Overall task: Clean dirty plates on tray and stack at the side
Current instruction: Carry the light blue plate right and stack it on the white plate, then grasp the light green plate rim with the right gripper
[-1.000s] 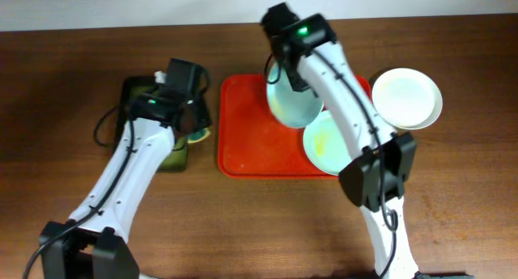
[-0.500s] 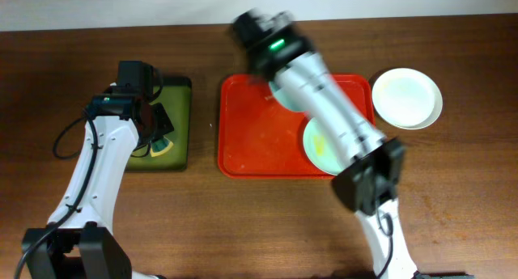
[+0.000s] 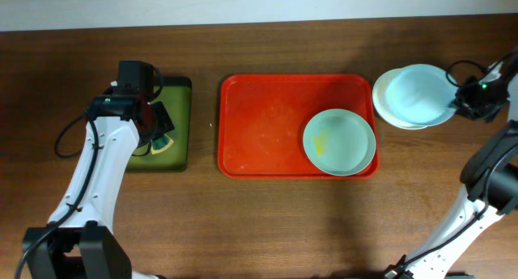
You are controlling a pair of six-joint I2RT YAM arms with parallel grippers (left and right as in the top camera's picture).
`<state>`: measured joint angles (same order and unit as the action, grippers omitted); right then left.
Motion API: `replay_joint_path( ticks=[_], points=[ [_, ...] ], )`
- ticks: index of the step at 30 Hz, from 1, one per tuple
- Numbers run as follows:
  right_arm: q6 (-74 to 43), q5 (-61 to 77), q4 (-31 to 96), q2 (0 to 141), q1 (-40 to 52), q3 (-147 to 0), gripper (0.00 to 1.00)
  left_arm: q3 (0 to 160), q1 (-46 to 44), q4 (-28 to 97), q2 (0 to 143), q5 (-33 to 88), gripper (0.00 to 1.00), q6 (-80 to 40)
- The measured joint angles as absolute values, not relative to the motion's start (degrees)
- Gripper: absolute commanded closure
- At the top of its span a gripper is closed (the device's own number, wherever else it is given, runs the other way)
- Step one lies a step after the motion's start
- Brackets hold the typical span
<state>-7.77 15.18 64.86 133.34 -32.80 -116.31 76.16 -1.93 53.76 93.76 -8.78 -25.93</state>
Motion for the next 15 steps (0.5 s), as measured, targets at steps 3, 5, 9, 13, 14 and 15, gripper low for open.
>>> replay_joint_path(
  ticks=[3, 5, 9, 13, 14, 15],
  points=[
    [-7.70, 17.04, 67.61, 131.96, -32.10, -116.99, 0.39, 76.16, -1.93, 53.71, 93.76, -8.78, 1.00, -25.93],
    [-7.92, 19.25, 71.13, 126.45, -31.97, -117.12, 0.39, 76.16, -1.93, 53.67, 93.76, -8.75, 1.00, -25.93],
    [-6.37, 18.46, 86.56, 113.86, -21.93, -118.61, 0.35, 76.05, -1.93, 53.52, 93.76, -7.66, 1.00, -25.91],
    [-4.05, 5.10, 80.84, 114.54, -6.79, -107.07, 0.39, 75.96, -1.93, 53.39, 93.76, -5.78, 1.00, -25.93],
    [-3.88, 2.90, 75.44, 114.56, -4.60, -101.65, 0.43, 75.94, -1.93, 53.28, 93.76, -5.76, 1.00, -25.91],
    [-3.70, 1.91, 71.18, 114.78, -3.25, -96.73, 0.43, 75.92, -1.93, 53.36, 93.76, -5.74, 1.00, -25.91]
  ],
)
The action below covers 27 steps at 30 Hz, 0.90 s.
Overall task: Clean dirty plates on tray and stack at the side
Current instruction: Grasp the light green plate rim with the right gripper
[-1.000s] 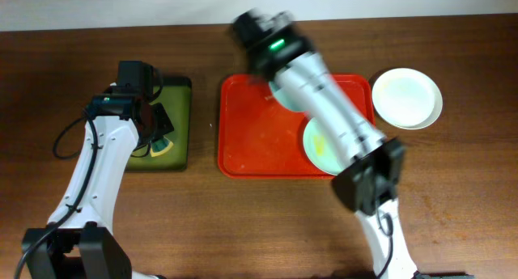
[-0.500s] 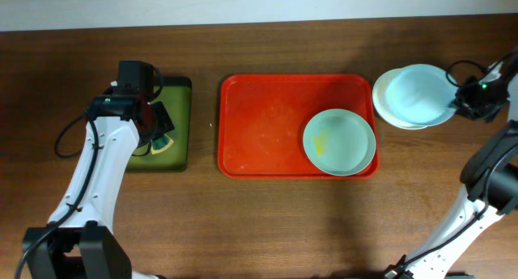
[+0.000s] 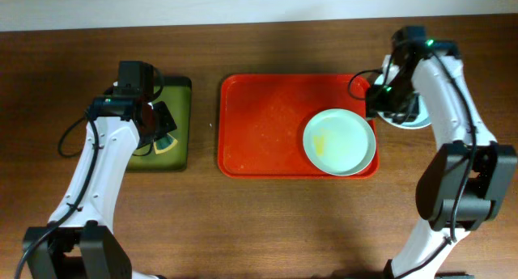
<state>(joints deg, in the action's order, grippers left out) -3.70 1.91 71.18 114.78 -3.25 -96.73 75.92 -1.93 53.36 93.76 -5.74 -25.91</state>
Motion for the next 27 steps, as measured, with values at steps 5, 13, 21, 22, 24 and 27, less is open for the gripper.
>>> replay_joint_path(
  ticks=[5, 13, 21, 22, 24, 27],
  points=[
    [-0.84, 0.91, 58.15, 115.07, -1.13, -81.67, 0.46, 75.90, -1.93, 52.86, 93.76, -5.74, 1.00, -25.91],
    [-0.23, 10.07, 57.80, 115.07, 0.71, -81.28, 0.39, 75.90, -1.93, 52.71, 93.76, -5.76, 1.00, -25.91],
    [-1.69, 5.45, 53.34, 115.07, 0.80, -79.46, 0.56, 75.90, -1.93, 50.37, 93.76, -5.76, 1.00, -25.91],
    [-2.13, 5.48, 51.53, 115.02, 0.80, -78.11, 0.60, 75.88, -1.93, 49.58, 93.76, -5.74, 1.00, -25.91],
    [-3.07, 5.34, 50.04, 114.78, 0.80, -76.49, 0.70, 75.85, -1.93, 46.96, 93.76, -5.78, 1.00, -25.91],
    [-4.03, 6.92, 48.82, 114.67, 0.80, -76.20, 0.76, 75.77, -1.96, 39.62, 94.72, -5.78, 1.00, -25.91]
  ],
)
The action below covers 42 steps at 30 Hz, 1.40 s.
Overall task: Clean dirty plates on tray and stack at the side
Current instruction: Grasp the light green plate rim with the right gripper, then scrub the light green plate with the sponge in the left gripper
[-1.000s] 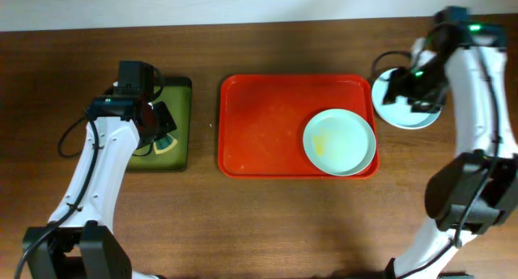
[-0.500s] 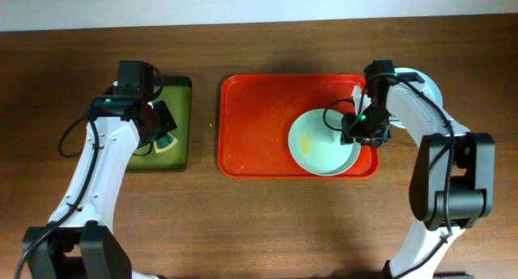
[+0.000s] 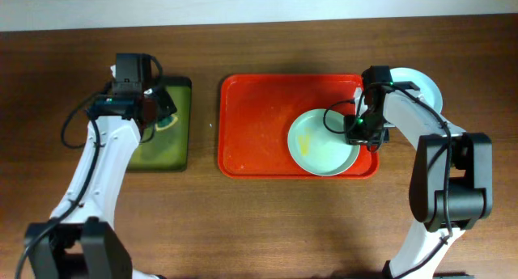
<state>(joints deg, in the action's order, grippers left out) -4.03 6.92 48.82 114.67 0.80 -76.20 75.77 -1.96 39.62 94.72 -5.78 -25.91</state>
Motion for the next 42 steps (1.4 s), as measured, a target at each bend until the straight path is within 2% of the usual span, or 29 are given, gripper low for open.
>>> replay_joint_path(
  ticks=[4, 7, 12, 16, 17, 19, 22, 24, 28, 33, 36, 42],
  points=[
    [-4.49, 7.84, 48.56, 114.67, 0.80, -76.09, 0.76, 75.75, -1.48, 32.93, 107.13, -7.84, 1.00, -25.91],
    [-4.54, 8.12, 48.49, 114.67, 0.80, -76.09, 0.76, 75.72, 0.32, 32.45, 115.18, -8.60, 1.00, -25.91],
    [-4.51, 8.38, 48.38, 114.67, 0.80, -76.09, 0.78, 75.83, 1.28, 32.60, 115.81, -8.34, 1.00, -25.91],
    [-4.60, 9.82, 46.68, 114.67, 1.02, -76.01, 0.82, 76.51, 1.96, 36.49, 104.73, -7.11, 1.00, -25.89],
    [-4.67, 10.50, 46.00, 114.67, 1.72, -75.92, 0.83, 77.19, 1.96, 37.71, 98.02, -4.54, 1.00, -25.89],
    [-4.67, 11.94, 44.14, 114.67, 5.13, -75.72, 0.89, 78.46, 1.10, 42.70, 91.35, 3.42, 1.00, -25.89],
    [-5.80, 12.19, 42.78, 114.69, 8.16, -75.50, 0.96, 78.37, -4.54, 46.04, 91.64, 7.77, 1.00, -25.89],
    [-7.22, 12.82, 42.17, 114.67, 8.36, -75.50, 0.96, 77.56, -10.07, 44.45, 91.66, 8.86, 1.00, -25.91],
    [-8.27, 13.45, 41.91, 114.67, 8.36, -75.50, 0.96, 75.02, -19.20, 38.11, 94.50, 9.50, 1.00, -27.29],
    [-8.88, 13.67, 41.91, 114.67, 8.36, -75.50, 0.96, 74.46, -28.67, 23.27, 107.48, 9.69, 1.00, -32.03],
    [-8.88, 13.67, 41.91, 114.67, 8.36, -75.50, 0.96, 74.24, -32.40, 16.80, 110.56, 8.99, 1.00, -32.67],
    [-9.04, 13.65, 41.93, 114.67, 8.36, -75.50, 0.96, 74.28, -36.16, 14.26, 116.22, 3.68, 1.00, -36.95]
  ],
)
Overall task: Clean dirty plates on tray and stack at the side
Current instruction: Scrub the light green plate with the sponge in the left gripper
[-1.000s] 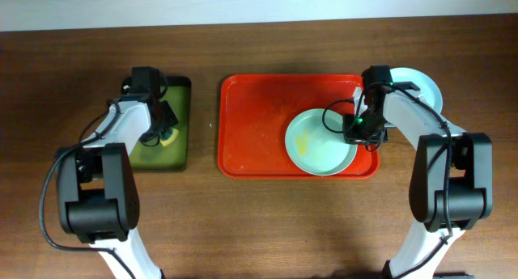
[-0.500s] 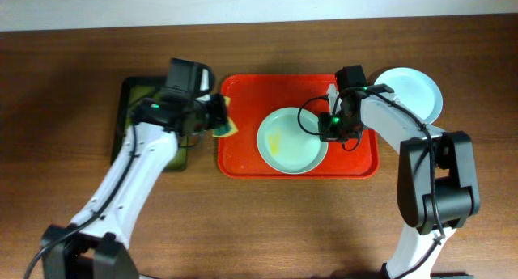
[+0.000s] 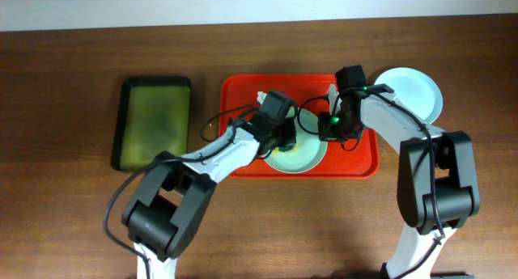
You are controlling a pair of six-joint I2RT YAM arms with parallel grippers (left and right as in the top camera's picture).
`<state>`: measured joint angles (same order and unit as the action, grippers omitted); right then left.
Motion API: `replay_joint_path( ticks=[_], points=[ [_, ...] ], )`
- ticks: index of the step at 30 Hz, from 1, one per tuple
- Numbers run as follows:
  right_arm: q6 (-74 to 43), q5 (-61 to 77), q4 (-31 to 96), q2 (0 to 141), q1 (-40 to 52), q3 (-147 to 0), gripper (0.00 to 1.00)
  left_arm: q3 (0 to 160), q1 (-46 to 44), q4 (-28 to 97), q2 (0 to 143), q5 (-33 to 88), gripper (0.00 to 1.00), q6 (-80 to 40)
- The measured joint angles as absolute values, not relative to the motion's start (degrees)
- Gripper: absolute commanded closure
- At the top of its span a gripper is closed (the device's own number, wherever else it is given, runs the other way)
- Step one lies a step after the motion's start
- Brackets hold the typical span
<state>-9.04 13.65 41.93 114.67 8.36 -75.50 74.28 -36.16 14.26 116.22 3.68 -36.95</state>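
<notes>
A pale green plate (image 3: 301,155) with a yellow smear lies on the red tray (image 3: 243,101), near its front middle. My left gripper (image 3: 281,140) reaches in from the left and is down on the plate's left part, shut on a sponge that is mostly hidden beneath it. At the plate's right rim, my right gripper (image 3: 326,127) is shut on the edge. A stack of clean pale plates (image 3: 413,91) sits on the table just right of the tray.
A dark green mat (image 3: 154,121) lies on the table left of the tray, with nothing on it. The right arm's links cross the tray's right end.
My left arm has left the green mat and now reaches onto the plate, and the sponge is gone from the mat. The plate and right gripper have shifted further left on the tray.
The left gripper hovered at the sponge on the green mat while the right gripper was at the plate stack. The right gripper then came to the tray and was on the plate's rim. Now the plate sits further left, with both grippers on it.
</notes>
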Motion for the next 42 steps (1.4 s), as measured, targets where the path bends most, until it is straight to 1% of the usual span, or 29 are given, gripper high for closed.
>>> replay_joint_path(
  ticks=[2, 4, 6, 7, 10, 12, 16, 17, 19, 21, 24, 26, 29, 31, 32, 33, 34, 35, 36, 37, 38, 39, 40, 41, 42],
  points=[
    [-8.99, 13.65, 42.00, 114.67, 8.36, -75.50, 0.96, 74.43, -36.53, 16.53, 117.34, -1.61, 1.00, -37.41],
    [-9.04, 13.67, 42.15, 114.67, 8.36, -75.50, 0.96, 75.31, -36.40, 22.15, 117.21, -8.60, 1.00, -36.86],
    [-9.10, 14.81, 41.58, 114.69, 8.82, -75.09, 0.96, 75.85, -35.05, 27.22, 116.05, -11.57, 1.00, -35.99],
    [-9.15, 15.00, 41.54, 114.69, 8.99, -75.05, 0.96, 75.85, -34.59, 27.46, 115.63, -11.70, 1.00, -35.81],
    [-9.28, 15.35, 38.68, 113.78, 8.93, -73.03, 0.96, 75.64, -32.97, 21.69, 111.15, -3.18, 1.00, -36.60],
    [-9.96, 15.35, 38.48, 113.71, 8.93, -72.90, 0.96, 75.66, -33.41, 21.17, 110.83, 1.10, 1.00, -38.17],
    [-10.57, 15.33, 38.44, 113.71, 8.93, -72.88, 0.96, 75.77, -36.36, 20.78, 117.64, 3.68, 1.00, -38.94],
    [-10.59, 15.35, 38.44, 113.71, 8.93, -72.88, 0.96, 76.23, -36.32, 22.28, 117.64, 2.22, 1.00, -39.07],
    [-10.59, 15.35, 38.41, 113.71, 8.93, -72.84, 0.96, 77.23, -36.51, 27.07, 117.64, -4.69, 1.00, -39.07],
    [-10.59, 15.68, 38.33, 113.71, 8.93, -72.84, 0.96, 77.93, -36.23, 32.56, 117.36, -13.69, 1.00, -39.05],
    [-10.74, 17.04, 38.00, 113.71, 9.21, -72.51, 0.96, 78.39, -34.87, 35.44, 114.19, -18.24, 1.00, -39.03],
    [-10.76, 17.02, 38.02, 113.71, 9.19, -72.51, 0.96, 78.39, -31.27, 36.05, 109.16, -20.58, 1.00, -39.00],
    [-10.76, 16.93, 38.20, 113.71, 9.15, -72.51, 0.96, 78.67, -26.22, 36.47, 103.68, -19.97, 1.00, -39.00],
    [-10.76, 16.84, 38.28, 113.71, 9.15, -72.51, 0.96, 78.78, -19.16, 39.59, 103.63, -19.97, 1.00, -38.85],
    [-10.76, 16.84, 38.28, 113.71, 9.15, -72.53, 0.95, 78.78, -16.64, 40.12, 103.68, -19.99, 1.00, -38.85],
    [-10.79, 16.84, 38.28, 113.71, 9.15, -72.51, 0.95, 78.78, -11.79, 40.16, 104.62, -20.03, 1.00, -38.85],
    [-10.79, 16.84, 38.28, 113.71, 9.15, -72.53, 0.95, 78.78, -9.56, 40.40, 105.89, -19.97, 1.00, -38.85],
    [-10.74, 16.82, 38.26, 113.71, 9.15, -72.53, 0.96, 78.81, -7.86, 40.40, 107.66, -19.16, 0.98, -38.85],
    [-10.76, 16.82, 38.26, 113.71, 9.15, -72.51, 0.96, 78.81, -5.37, 40.42, 110.24, -17.85, 0.92, -38.63],
    [-10.76, 16.84, 38.26, 113.71, 9.15, -72.53, 0.96, 78.81, -2.96, 40.27, 112.71, -15.84, 0.80, -38.04],
    [-10.79, 16.84, 38.26, 113.71, 9.15, -72.53, 0.96, 78.81, -1.91, 40.29, 114.15, -14.85, 0.75, -37.21],
    [-10.76, 16.84, 38.26, 113.71, 9.15, -72.53, 0.96, 78.81, -1.28, 40.12, 116.09, -13.93, 0.73, -36.95],
    [-10.76, 16.84, 38.26, 113.71, 9.15, -72.51, 0.96, 78.81, -1.13, 39.86, 117.10, -13.69, 0.74, -36.71],
    [-10.76, 16.88, 38.26, 113.71, 9.15, -72.53, 0.96, 78.85, -0.91, 39.86, 117.14, -13.45, 0.72, -36.25],
    [-10.74, 17.06, 38.41, 113.71, 9.08, -72.53, 0.96, 79.57, -0.64, 41.34, 117.10, -13.21, 0.62, -35.77]
  ],
)
